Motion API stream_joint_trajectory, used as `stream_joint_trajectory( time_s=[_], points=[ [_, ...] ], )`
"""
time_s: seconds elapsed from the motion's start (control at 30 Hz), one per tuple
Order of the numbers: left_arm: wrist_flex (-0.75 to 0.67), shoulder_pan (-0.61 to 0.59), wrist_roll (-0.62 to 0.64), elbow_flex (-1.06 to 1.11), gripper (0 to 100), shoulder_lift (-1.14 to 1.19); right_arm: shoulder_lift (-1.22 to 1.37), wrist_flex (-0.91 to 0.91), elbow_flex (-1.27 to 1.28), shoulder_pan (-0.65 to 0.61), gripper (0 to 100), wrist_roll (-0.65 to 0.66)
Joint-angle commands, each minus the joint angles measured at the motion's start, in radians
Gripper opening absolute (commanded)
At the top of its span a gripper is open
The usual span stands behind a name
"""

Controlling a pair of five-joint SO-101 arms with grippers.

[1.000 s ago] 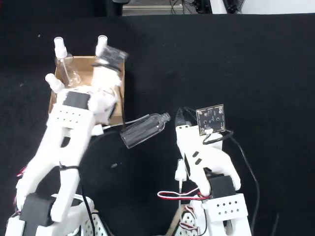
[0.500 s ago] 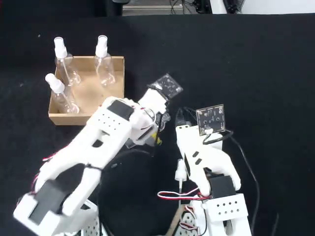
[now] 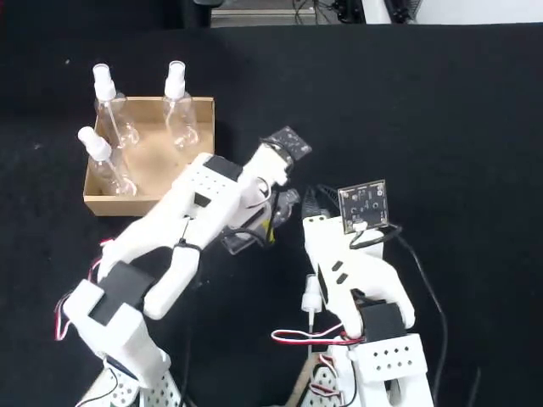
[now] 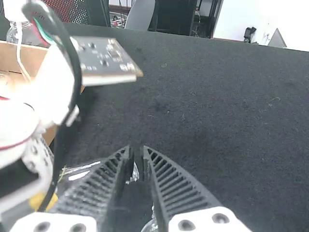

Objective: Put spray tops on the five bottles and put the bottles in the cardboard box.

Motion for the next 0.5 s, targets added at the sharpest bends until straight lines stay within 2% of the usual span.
stream_joint_trajectory(
  time_s=[0.0,0.3,0.37,0.47],
  points=[
    [-0.012,-0.012,-0.040,-0.061,29,0.008,-0.025,-0.023,-0.016,-0.005,1.1,0.002],
    [-0.014,0.015,0.006,-0.061,28,0.006,-0.025,-0.023,-0.016,-0.005,1.1,0.002],
    [-0.040,0.024,0.009,-0.053,20,0.006,-0.025,-0.023,-0.016,-0.005,1.1,0.002],
    [-0.012,0.044,0.017,-0.048,3,0.011,-0.025,-0.023,-0.016,-0.005,1.1,0.002]
  ],
)
